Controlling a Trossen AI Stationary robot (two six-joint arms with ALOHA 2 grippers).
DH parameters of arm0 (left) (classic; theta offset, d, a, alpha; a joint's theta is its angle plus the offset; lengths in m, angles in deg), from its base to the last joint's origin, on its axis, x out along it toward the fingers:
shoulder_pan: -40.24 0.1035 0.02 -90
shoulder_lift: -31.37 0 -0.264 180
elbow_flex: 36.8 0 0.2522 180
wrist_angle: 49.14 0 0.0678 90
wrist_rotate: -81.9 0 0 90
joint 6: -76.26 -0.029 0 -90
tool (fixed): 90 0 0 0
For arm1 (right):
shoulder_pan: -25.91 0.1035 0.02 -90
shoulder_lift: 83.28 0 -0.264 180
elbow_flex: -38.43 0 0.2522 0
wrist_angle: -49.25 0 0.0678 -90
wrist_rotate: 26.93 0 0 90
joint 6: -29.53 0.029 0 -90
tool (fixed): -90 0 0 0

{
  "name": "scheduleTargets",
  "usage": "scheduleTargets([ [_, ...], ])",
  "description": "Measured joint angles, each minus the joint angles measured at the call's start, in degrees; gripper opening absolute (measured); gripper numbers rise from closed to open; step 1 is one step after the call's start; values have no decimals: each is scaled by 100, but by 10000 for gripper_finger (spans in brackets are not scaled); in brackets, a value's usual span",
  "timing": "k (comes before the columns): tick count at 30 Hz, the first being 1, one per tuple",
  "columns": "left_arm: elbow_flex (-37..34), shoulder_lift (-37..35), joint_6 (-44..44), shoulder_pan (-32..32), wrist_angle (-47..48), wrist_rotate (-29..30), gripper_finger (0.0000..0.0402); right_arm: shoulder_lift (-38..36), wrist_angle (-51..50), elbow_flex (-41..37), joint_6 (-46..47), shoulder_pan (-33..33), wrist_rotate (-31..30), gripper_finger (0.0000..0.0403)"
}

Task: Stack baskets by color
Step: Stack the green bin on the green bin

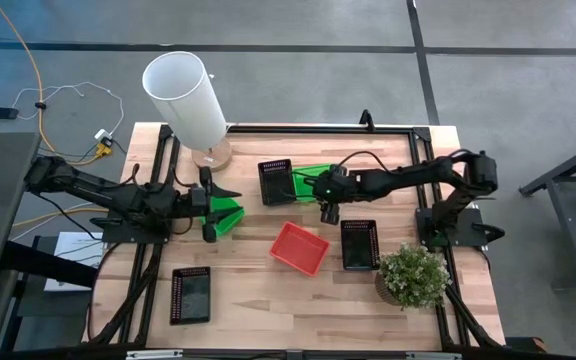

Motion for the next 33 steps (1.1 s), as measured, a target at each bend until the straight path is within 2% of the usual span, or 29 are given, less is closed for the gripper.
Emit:
scheduleTargets([
  [4,0,2,102,0,2,66,145,96,5,4,-8,-8,-25,212],
  [7,0,2,144,0,2,103,145,111,5,4,-10,-6,-110,186],
  [9,0,2,223,0,2,199,145,111,6,4,-54,-6,-181,156],
  [12,0,2,763,-3,196,580,145,111,-61,4,-93,9,-451,90],
  [15,122,9,1225,4,1025,855,142,111,-378,4,-60,7,-600,18],
  [19,571,139,1948,2,2274,1076,112,111,-619,2,67,7,-579,15],
  [25,1250,840,3173,-4,4191,1288,14,108,-593,0,57,7,-569,4],
  [30,1662,1655,4116,7,5453,1134,6,108,-549,0,14,7,-557,2],
  [33,1829,2084,4332,4,5721,858,2,108,-549,0,11,7,-550,1],
])
